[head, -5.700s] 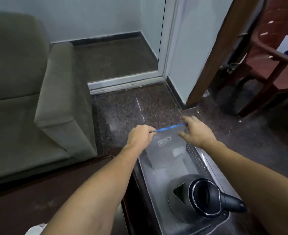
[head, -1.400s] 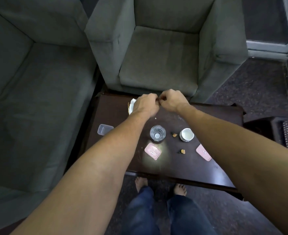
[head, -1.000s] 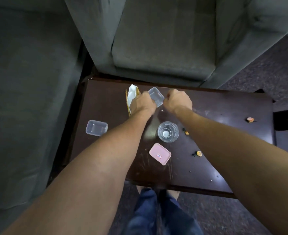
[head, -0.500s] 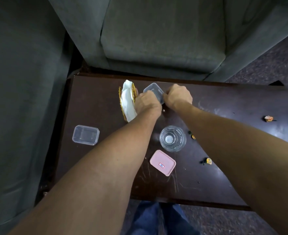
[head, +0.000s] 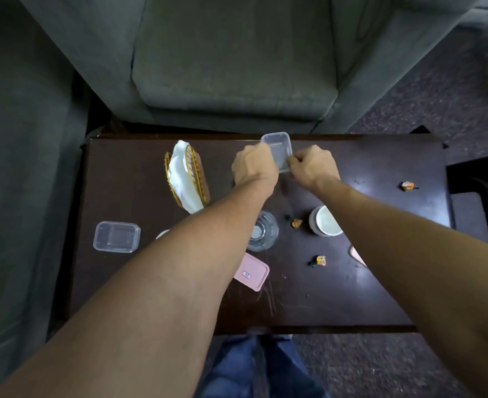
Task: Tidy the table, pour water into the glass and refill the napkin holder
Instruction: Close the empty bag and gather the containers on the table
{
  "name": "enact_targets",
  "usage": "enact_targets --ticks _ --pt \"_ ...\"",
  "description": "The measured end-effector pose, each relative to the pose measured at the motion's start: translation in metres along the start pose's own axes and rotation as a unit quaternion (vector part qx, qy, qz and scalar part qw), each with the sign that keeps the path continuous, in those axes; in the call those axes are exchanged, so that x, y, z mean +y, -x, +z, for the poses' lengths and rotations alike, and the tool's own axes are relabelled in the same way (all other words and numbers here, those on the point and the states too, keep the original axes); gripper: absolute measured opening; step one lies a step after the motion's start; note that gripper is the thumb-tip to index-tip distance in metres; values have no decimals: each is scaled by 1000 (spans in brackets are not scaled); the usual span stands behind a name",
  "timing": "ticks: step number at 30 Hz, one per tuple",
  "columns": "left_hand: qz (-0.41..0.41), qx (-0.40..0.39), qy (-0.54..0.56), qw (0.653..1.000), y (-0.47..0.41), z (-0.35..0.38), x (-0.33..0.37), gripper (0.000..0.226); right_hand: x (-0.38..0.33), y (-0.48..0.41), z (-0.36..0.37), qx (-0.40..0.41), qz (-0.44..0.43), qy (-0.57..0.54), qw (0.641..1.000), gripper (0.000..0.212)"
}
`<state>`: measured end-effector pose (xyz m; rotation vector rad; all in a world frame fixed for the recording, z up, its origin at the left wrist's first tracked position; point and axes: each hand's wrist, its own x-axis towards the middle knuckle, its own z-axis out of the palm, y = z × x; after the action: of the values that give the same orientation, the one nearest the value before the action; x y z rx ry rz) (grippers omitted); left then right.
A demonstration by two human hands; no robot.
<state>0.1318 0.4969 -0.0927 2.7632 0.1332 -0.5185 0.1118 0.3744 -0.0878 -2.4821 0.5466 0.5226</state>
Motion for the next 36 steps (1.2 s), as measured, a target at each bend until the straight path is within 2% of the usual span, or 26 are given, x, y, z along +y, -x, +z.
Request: enact_targets --ticks 7,16,23,28,36 --pt "62 -3 -40 997 47 22 45 28 67 38 -26 21 16 -13 1000 38" --pt "119 -25 -49 991 90 50 116 32 146 64 -63 66 50 -9 996 34" --pt "142 -55 -62 986 109 85 167 30 213 69 -69 79 108 -34 990 39" --pt "142 -92 -90 982 116 114 186 35 245 70 -63 60 135 -39 988 34" --pt "129 -111 -112 979 117 133 197 34 271 63 -50 17 152 -52 987 34"
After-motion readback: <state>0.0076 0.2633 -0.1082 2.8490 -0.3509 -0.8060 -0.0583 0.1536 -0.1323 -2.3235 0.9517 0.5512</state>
